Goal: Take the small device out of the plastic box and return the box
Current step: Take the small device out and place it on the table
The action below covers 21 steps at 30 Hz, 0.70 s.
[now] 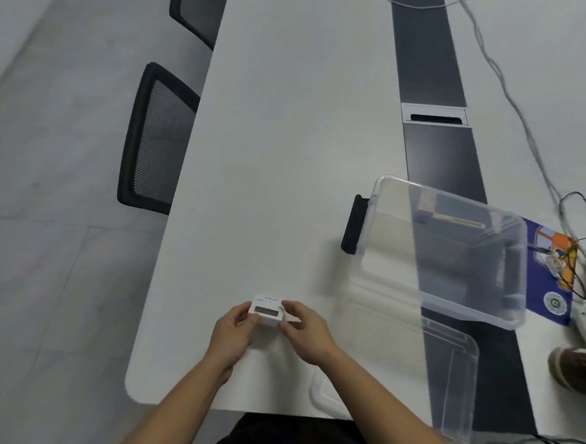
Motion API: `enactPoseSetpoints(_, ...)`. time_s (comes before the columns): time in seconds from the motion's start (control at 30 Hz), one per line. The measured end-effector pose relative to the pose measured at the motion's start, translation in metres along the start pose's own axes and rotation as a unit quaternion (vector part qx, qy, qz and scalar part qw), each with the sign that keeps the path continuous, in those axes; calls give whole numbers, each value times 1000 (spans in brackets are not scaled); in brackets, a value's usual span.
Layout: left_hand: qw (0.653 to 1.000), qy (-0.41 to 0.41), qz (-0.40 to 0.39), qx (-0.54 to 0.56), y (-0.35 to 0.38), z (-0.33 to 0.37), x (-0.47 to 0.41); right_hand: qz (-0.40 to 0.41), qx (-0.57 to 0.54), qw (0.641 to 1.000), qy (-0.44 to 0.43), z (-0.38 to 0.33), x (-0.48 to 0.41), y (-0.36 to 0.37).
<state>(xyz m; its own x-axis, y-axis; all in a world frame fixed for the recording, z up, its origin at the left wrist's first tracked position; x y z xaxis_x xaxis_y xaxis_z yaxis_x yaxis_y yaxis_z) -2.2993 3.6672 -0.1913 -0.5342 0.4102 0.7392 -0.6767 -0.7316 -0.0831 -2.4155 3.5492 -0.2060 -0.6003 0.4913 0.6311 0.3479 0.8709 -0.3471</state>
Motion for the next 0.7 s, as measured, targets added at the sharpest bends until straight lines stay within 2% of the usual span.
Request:
enactPoseSetpoints(0.5, 999, 13, 25, -33, -31, 12, -21, -6, 43, 999, 7, -29, -22, 17)
enactPoseSetpoints(0.6, 989, 47, 58, -131, -30, 14, -18, 6, 64, 997, 32, -17, -12, 9)
enactPoseSetpoints(0.7, 939, 159, 113, -285, -22, 34, -1, 53, 63, 996, 26, 0, 7, -9)
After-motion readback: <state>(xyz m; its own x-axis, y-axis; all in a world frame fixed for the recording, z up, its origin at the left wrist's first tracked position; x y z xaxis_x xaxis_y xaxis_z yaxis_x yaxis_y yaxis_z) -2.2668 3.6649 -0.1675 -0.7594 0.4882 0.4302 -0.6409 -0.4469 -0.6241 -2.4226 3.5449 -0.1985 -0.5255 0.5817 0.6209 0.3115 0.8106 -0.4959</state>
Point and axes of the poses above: each hand's wrist, its own x-axis away from the middle knuckle, its own y-axis out of the palm, z = x × y, the point moved 8 cm from there along -x, towards the middle knuckle, and after that the axes turned 6 degrees about x, right-handed, at the moved point
